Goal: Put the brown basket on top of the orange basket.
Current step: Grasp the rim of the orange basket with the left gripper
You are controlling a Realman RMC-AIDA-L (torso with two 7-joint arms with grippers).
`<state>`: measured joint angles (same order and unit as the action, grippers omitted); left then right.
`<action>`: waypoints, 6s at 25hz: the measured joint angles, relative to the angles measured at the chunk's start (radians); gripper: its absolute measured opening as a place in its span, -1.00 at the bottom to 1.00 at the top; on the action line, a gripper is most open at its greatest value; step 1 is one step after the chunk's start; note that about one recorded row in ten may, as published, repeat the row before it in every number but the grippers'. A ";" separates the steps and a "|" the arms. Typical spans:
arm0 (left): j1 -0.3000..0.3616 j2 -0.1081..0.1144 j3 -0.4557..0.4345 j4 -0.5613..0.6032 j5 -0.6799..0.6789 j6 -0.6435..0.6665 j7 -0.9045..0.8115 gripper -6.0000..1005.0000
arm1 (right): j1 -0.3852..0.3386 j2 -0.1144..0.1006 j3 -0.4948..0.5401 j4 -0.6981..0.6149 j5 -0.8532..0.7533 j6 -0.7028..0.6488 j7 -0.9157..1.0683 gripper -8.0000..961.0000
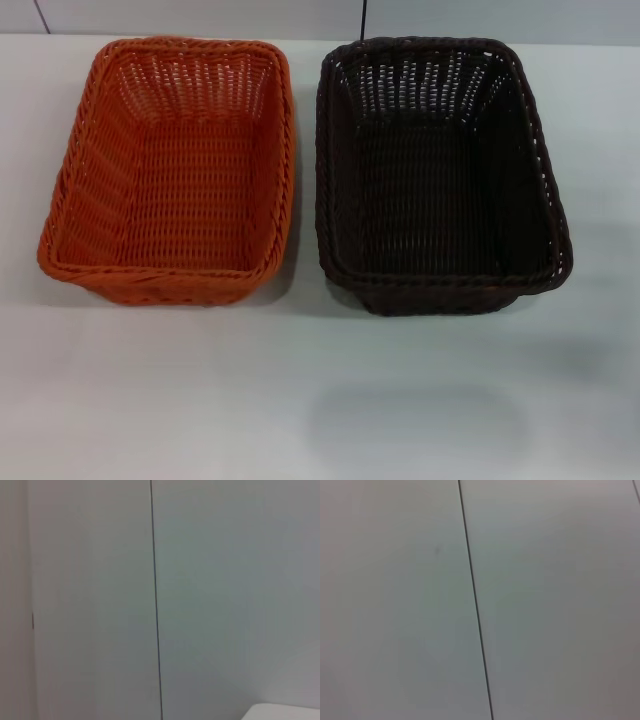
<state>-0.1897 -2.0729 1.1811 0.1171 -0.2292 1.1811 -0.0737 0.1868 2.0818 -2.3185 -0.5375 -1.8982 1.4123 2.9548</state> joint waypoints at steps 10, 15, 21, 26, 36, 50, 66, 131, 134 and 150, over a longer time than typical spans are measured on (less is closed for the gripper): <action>0.010 0.000 -0.002 -0.001 0.001 0.041 -0.011 0.57 | -0.032 0.006 0.011 0.005 0.023 0.016 0.000 0.67; 0.006 0.001 -0.001 -0.001 0.001 0.057 -0.011 0.57 | -0.033 0.008 0.000 0.005 0.031 0.017 0.000 0.67; 0.000 0.002 0.014 0.005 0.008 0.069 -0.005 0.57 | -0.026 0.008 -0.009 -0.001 0.031 0.017 0.000 0.67; 0.004 0.009 0.144 0.039 0.013 0.086 -0.002 0.57 | -0.010 0.008 -0.017 -0.002 0.031 0.004 0.000 0.67; 0.147 0.056 0.247 0.714 0.177 -0.575 -0.058 0.56 | -0.007 0.006 -0.037 -0.019 0.030 0.006 0.000 0.67; 0.263 0.225 0.453 1.328 0.679 -1.095 -0.817 0.56 | -0.014 0.007 -0.041 -0.025 0.030 0.003 0.000 0.67; 0.160 0.010 0.154 1.099 0.784 -0.972 -0.512 0.56 | -0.014 0.006 -0.056 -0.026 0.030 -0.006 0.000 0.67; -0.349 0.032 -0.416 1.228 -0.100 -2.353 0.763 0.56 | 0.077 0.005 -0.051 -0.040 0.053 -0.179 0.000 0.67; -0.361 0.027 -0.417 1.306 -0.127 -2.510 0.752 0.56 | 0.077 0.005 -0.053 -0.040 0.053 -0.179 0.000 0.67; -0.283 0.009 -0.199 1.261 -0.222 -2.500 0.638 0.56 | 0.065 0.004 -0.059 -0.048 0.050 -0.168 -0.001 0.67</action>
<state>-0.4729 -2.0641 0.9819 1.3781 -0.4511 -1.3194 0.5648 0.2515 2.0859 -2.3777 -0.5855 -1.8484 1.2441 2.9543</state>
